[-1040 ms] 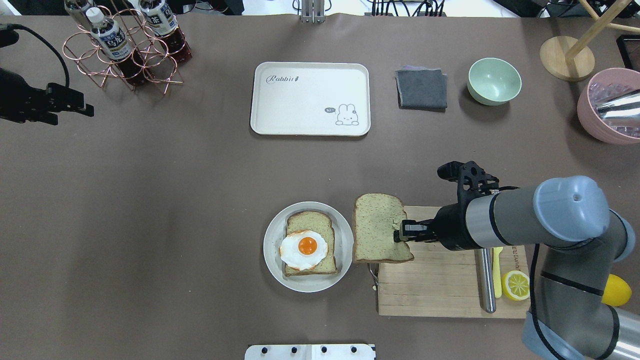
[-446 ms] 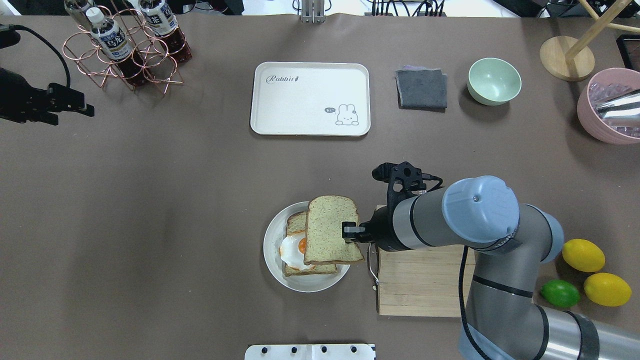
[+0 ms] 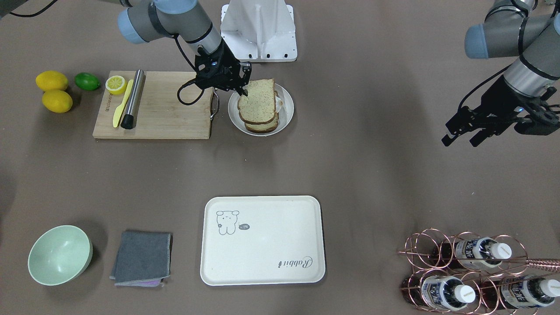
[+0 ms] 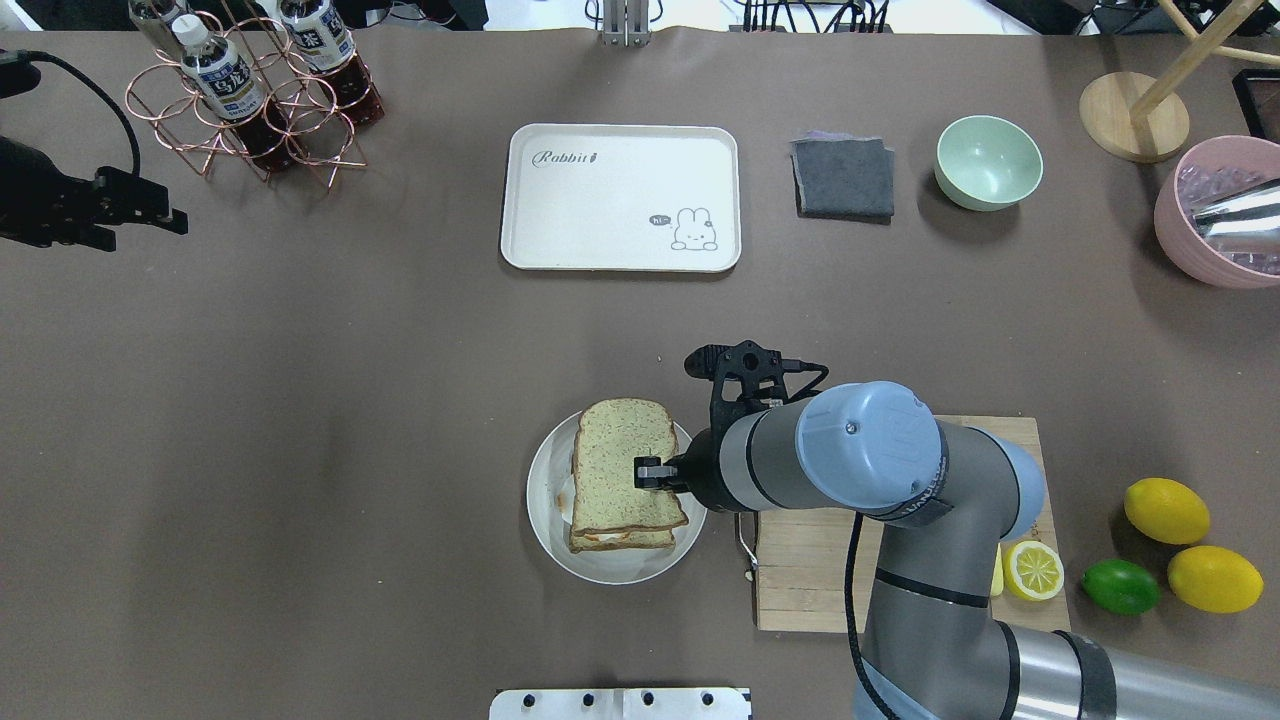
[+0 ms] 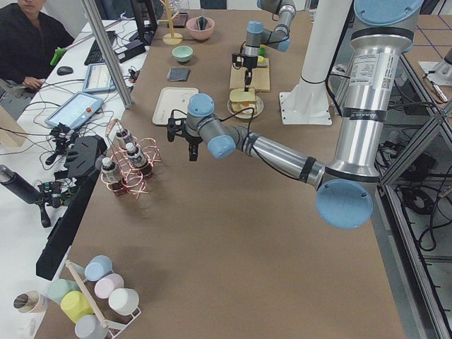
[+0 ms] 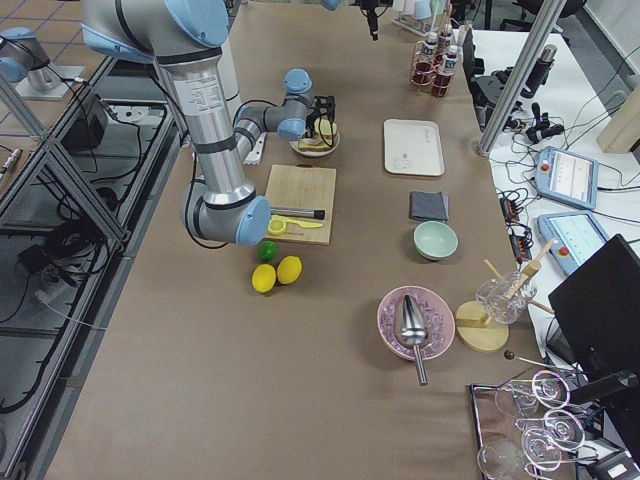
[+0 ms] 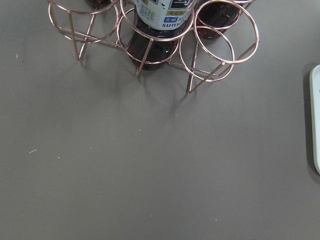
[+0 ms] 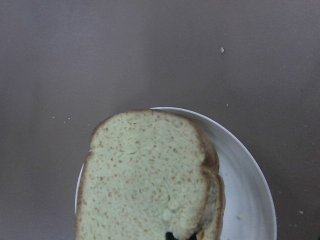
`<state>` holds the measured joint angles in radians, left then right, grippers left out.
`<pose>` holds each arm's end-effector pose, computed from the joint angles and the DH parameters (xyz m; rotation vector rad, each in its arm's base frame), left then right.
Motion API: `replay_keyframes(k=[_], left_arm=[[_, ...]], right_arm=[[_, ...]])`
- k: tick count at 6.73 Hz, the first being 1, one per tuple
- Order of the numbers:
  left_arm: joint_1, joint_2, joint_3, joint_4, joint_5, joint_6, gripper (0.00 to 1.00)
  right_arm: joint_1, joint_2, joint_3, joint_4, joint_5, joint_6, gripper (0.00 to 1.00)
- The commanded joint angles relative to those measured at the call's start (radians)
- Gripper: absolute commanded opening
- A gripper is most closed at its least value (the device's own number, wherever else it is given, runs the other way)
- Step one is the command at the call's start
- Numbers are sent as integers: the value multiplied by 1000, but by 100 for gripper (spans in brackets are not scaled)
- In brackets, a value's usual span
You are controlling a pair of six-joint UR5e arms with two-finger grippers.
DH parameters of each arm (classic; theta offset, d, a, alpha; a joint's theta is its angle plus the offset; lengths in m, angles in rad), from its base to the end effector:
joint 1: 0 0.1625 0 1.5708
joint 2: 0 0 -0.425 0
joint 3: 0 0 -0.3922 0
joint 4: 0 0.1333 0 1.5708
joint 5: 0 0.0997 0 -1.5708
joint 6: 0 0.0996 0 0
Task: Make sandwich and place on tray
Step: 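Lay the bread slice on top of the egg toast with the right gripper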
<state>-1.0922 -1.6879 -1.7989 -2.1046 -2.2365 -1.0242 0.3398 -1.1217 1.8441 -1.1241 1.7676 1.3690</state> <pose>0.1862 -0.5147 0.4251 0.1930 1.0293 -0.2026 -0.5350 -0.3098 0.2325 0.1441 -1.1684 0.0066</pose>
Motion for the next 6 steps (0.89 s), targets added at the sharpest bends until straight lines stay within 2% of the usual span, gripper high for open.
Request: replay_keyframes(k=[1,2,3,4,5,6], left_arm=[[0,1,1,0,0,1,93],[0,1,1,0,0,1,93],[0,-1,3,0,0,1,93],[0,-1,4,0,0,1,93],[0,-4,7,0,0,1,93],[0,-10,10,0,0,0,93]], right_arm=[[-25,10,-29,0,-39,-21,0],[-30,10,-28,0,-42,-21,0],[-31,10,-28,1,-42,-21,7],[-33,11,-34,-2,-42,-19,42],[-33,13,-32,0,-48,-4,99],[-30,22,-37,-5,-60,14,100]])
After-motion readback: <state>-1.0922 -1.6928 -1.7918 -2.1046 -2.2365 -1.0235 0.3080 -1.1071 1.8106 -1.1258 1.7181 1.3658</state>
